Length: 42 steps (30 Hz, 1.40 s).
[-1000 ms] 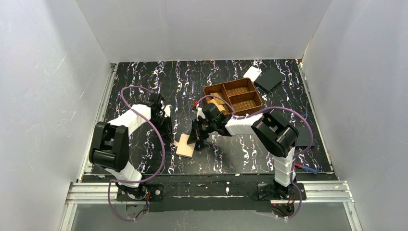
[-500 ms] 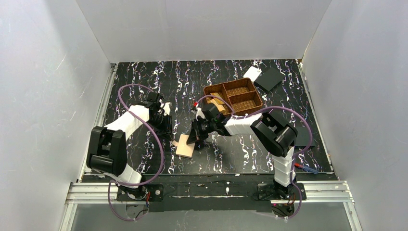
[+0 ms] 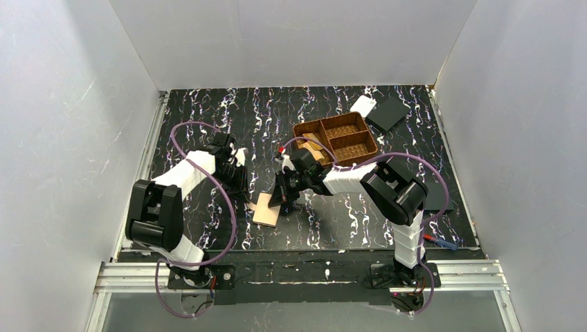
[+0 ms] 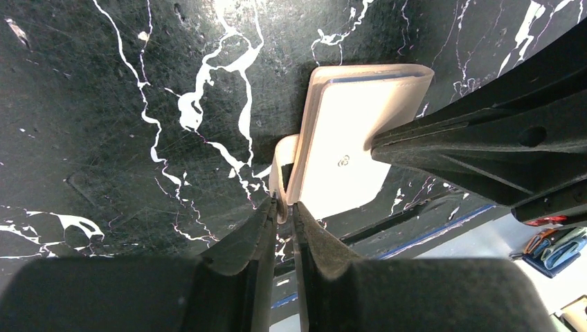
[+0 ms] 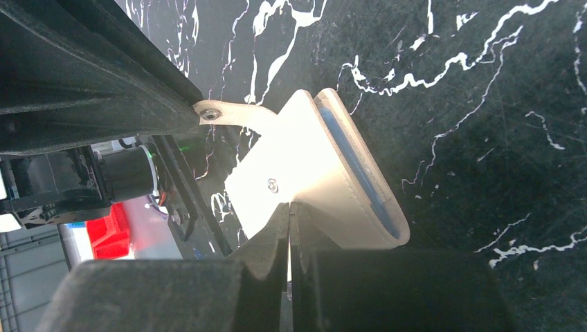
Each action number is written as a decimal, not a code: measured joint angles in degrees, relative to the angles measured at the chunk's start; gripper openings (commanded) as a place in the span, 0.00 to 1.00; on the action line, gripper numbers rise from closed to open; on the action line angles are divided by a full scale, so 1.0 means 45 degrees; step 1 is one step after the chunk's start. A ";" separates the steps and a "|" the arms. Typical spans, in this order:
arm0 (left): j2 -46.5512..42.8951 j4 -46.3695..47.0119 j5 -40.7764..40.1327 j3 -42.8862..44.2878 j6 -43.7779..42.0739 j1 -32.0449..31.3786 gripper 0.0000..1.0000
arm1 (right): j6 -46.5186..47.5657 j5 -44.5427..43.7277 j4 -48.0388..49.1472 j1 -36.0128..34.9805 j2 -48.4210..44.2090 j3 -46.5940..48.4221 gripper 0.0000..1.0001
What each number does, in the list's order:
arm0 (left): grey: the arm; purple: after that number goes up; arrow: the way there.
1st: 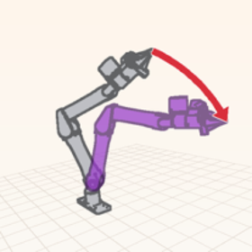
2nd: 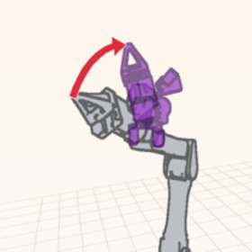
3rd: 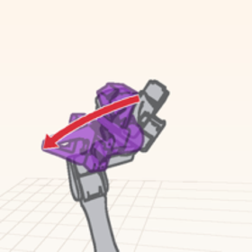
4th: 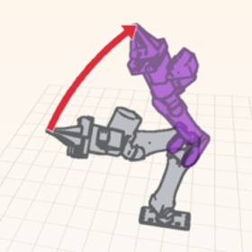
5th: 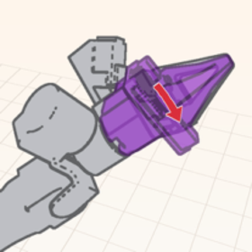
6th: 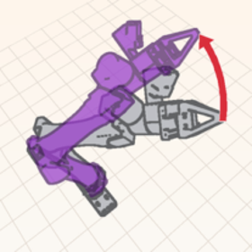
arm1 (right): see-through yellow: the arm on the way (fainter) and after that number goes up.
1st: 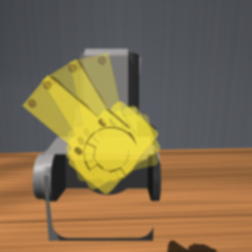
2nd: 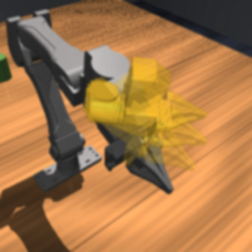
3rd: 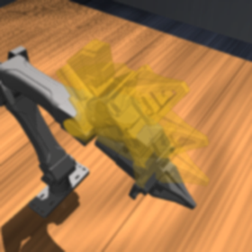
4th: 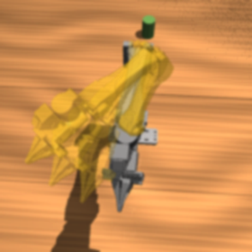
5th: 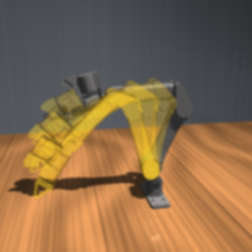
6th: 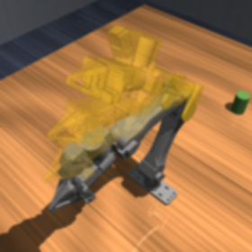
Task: Put the credit cards into the card holder
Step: Close the card holder at the center of the board.
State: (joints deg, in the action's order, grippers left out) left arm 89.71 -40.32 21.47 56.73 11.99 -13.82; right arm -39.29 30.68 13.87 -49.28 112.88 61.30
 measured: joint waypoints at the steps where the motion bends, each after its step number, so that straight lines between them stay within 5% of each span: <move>1: 0.0029 0.0000 0.0010 0.0000 -0.0005 0.0000 0.12 | 0.0000 -0.0005 0.0000 0.0000 0.0000 0.0000 0.05; 4: 0.0160 0.0000 0.0053 0.0000 -0.0010 -0.0005 0.00 | 0.0000 -0.0010 -0.0005 0.0000 0.0000 0.0000 0.03; 27: 0.1491 0.2050 0.0685 0.2380 -0.1515 -0.0729 0.00 | -0.3769 -0.4138 0.1928 -0.0243 0.0000 -0.0476 0.01; 42: 0.1807 0.2011 -0.0937 0.2424 -0.5047 -0.2229 0.00 | -0.1413 -0.3021 0.0083 0.0219 0.0695 0.1287 0.01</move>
State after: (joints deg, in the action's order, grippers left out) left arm 97.84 -31.27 17.26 67.64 -10.72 -23.86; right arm -45.65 17.08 14.24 -48.29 116.01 67.09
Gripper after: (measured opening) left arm 0.010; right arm 0.029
